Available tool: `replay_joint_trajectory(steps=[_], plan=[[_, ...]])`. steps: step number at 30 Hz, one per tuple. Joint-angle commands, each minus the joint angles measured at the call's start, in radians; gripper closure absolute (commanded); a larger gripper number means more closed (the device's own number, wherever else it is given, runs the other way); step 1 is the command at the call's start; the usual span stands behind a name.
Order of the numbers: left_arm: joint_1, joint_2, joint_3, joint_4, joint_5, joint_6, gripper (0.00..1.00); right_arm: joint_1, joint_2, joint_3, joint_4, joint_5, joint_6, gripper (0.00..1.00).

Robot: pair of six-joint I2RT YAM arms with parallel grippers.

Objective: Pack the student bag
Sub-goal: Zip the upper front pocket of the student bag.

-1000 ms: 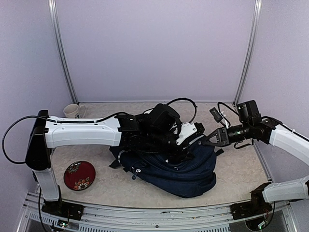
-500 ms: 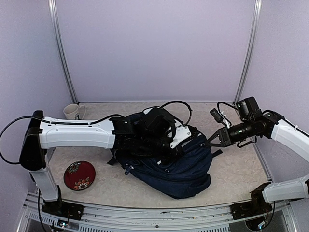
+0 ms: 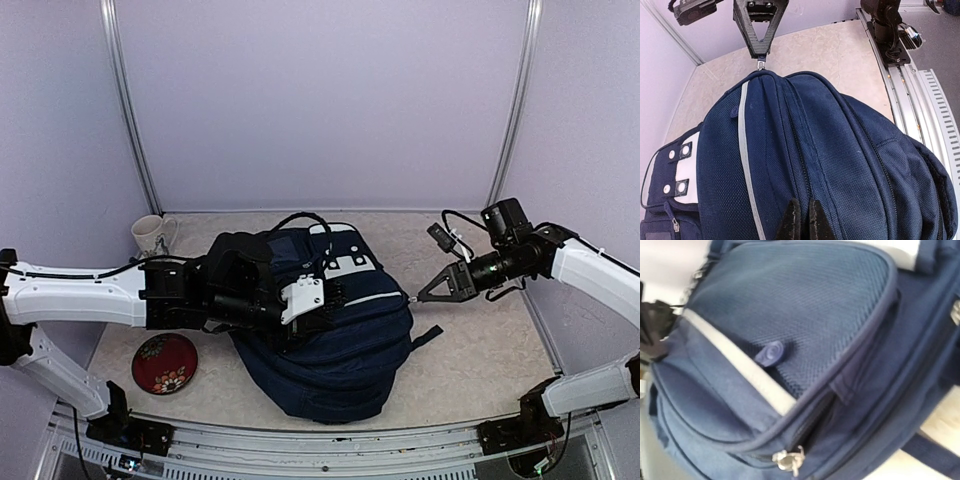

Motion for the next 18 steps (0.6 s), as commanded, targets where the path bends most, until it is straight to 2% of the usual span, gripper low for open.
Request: replay_joint_trajectory(steps=[1, 18], plan=[[0.003, -0.122, -0.063, -0.099, 0.114, 0.110, 1.00, -0.075, 0.043, 0.028, 0.084, 0.211, 0.003, 1.00], [0.006, -0.047, -0.060, -0.108, 0.208, 0.170, 1.00, -0.075, 0.246, 0.060, 0.495, 0.263, 0.073, 1.00]])
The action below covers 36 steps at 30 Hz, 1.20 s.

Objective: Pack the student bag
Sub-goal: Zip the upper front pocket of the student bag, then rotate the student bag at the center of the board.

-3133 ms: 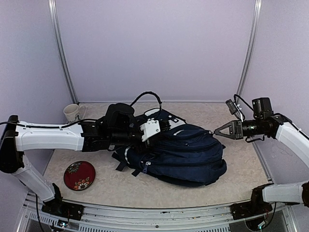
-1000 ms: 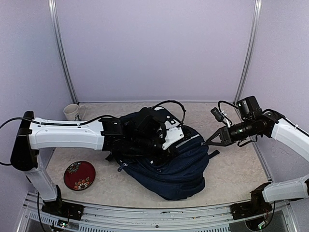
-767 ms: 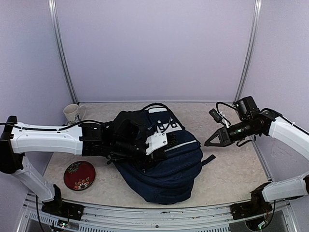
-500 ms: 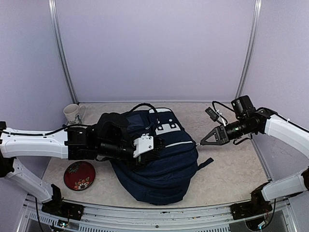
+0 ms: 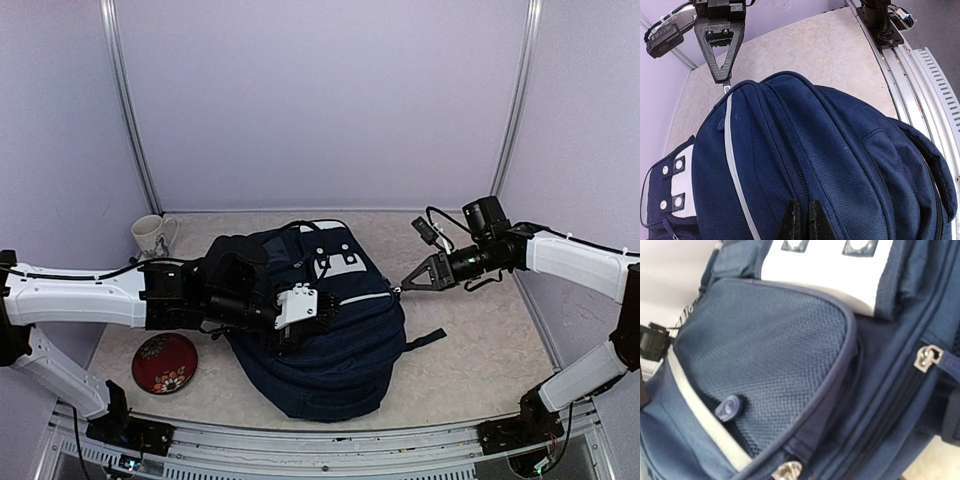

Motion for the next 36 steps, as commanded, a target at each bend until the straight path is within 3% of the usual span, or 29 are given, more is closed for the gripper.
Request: replay_joint_trajectory(steps=[1, 8, 12, 13, 16, 17, 20, 25, 28, 30, 33, 36], plan=[[-0.020, -0.022, -0.008, -0.120, 0.154, 0.047, 1.00, -0.075, 0.054, 0.033, 0.289, 0.294, 0.039, 1.00], [-0.018, -0.018, -0.012, -0.111, 0.166, 0.043, 1.00, -0.024, 0.095, 0.017, 0.425, 0.346, 0.114, 1.00], [0.000, -0.008, -0.005, -0.146, 0.203, 0.025, 1.00, -0.012, 0.085, -0.028, 0.409, 0.303, 0.114, 1.00], [0.008, 0.000, 0.003, -0.156, 0.211, 0.011, 0.96, -0.001, 0.082, -0.045, 0.396, 0.290, 0.106, 1.00], [0.032, 0.025, 0.052, -0.220, 0.245, -0.036, 0.45, 0.047, 0.076, -0.104, 0.380, 0.254, 0.101, 1.00], [0.039, 0.029, 0.071, -0.232, 0.243, -0.067, 0.38, 0.059, 0.075, -0.128, 0.400, 0.236, 0.116, 1.00], [0.096, -0.008, 0.095, -0.140, 0.156, -0.262, 0.30, 0.080, 0.070, -0.195, 0.471, 0.208, 0.160, 1.00], [0.404, -0.085, 0.036, -0.031, -0.072, -0.745, 0.31, 0.108, 0.082, -0.211, 0.485, 0.210, 0.167, 1.00], [0.557, -0.118, -0.039, -0.061, -0.228, -0.902, 0.33, 0.141, 0.083, -0.228, 0.482, 0.197, 0.171, 1.00], [0.630, -0.168, -0.143, 0.027, -0.210, -0.999, 0.32, 0.153, 0.074, -0.256, 0.486, 0.203, 0.173, 1.00], [0.646, -0.193, -0.305, 0.231, -0.189, -1.112, 0.32, 0.162, 0.069, -0.292, 0.512, 0.199, 0.187, 1.00], [0.633, -0.086, -0.296, 0.209, -0.211, -1.126, 0.38, 0.185, 0.071, -0.301, 0.498, 0.194, 0.192, 1.00]])
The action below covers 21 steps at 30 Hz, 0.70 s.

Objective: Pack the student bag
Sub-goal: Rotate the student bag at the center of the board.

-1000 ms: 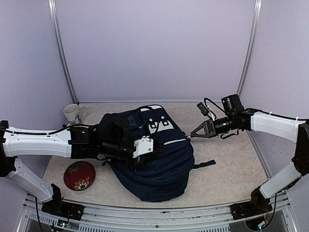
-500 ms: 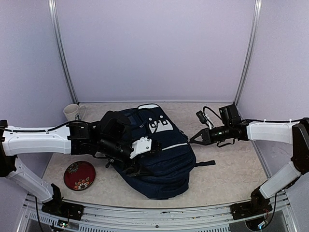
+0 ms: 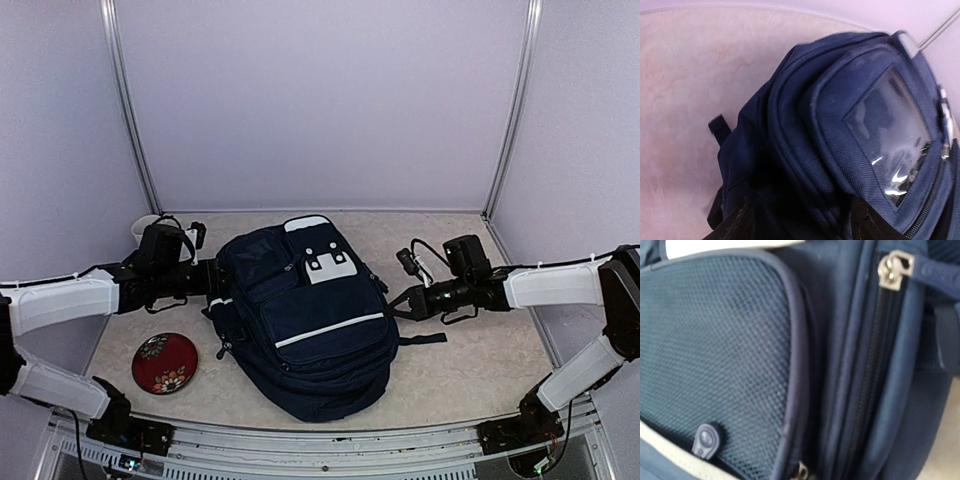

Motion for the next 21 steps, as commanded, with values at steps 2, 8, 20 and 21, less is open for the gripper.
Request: replay_joint_trajectory(steps=[2, 8, 20, 21], plan=[[-0.034, 0.166, 0.000, 0.106, -0.055, -0.127, 0.39, 0.060, -0.015, -0.036, -0.018, 0.014, 0.017, 1.00], [-0.124, 0.411, 0.127, 0.245, 0.014, -0.014, 0.39, 0.140, -0.057, -0.080, 0.022, 0.014, 0.091, 1.00], [-0.347, 0.223, 0.297, 0.168, -0.628, 0.305, 0.36, 0.240, -0.090, -0.042, -0.002, 0.071, 0.110, 1.00], [-0.399, 0.191, 0.290, 0.162, -0.707, 0.370, 0.36, 0.241, -0.085, -0.033, -0.016, 0.082, 0.090, 1.00]])
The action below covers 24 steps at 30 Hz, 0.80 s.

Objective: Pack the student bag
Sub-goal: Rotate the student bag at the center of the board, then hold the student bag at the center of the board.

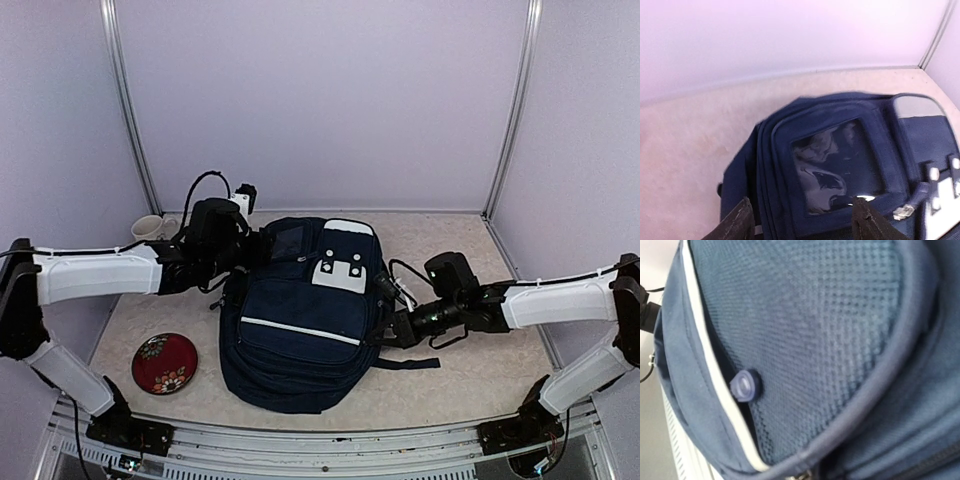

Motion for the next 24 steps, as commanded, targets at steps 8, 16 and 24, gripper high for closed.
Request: replay_joint_trajectory(steps=[8, 16, 24], plan=[[-0.513, -0.214, -0.073, -0.205, 0.089, 0.553, 0.35, 0.008, 0.015, 0.128, -0.137, 0.084, -0.121, 1.00], [-0.650, -0.035, -0.057, -0.308, -0.081, 0.749, 0.26, 0.008, 0.005, 0.114, -0.121, 0.111, -0.110, 1.00], [-0.591, 0.137, 0.019, -0.280, -0.316, 0.799, 0.56, 0.008, -0.034, 0.080, -0.088, 0.106, -0.093, 1.00]])
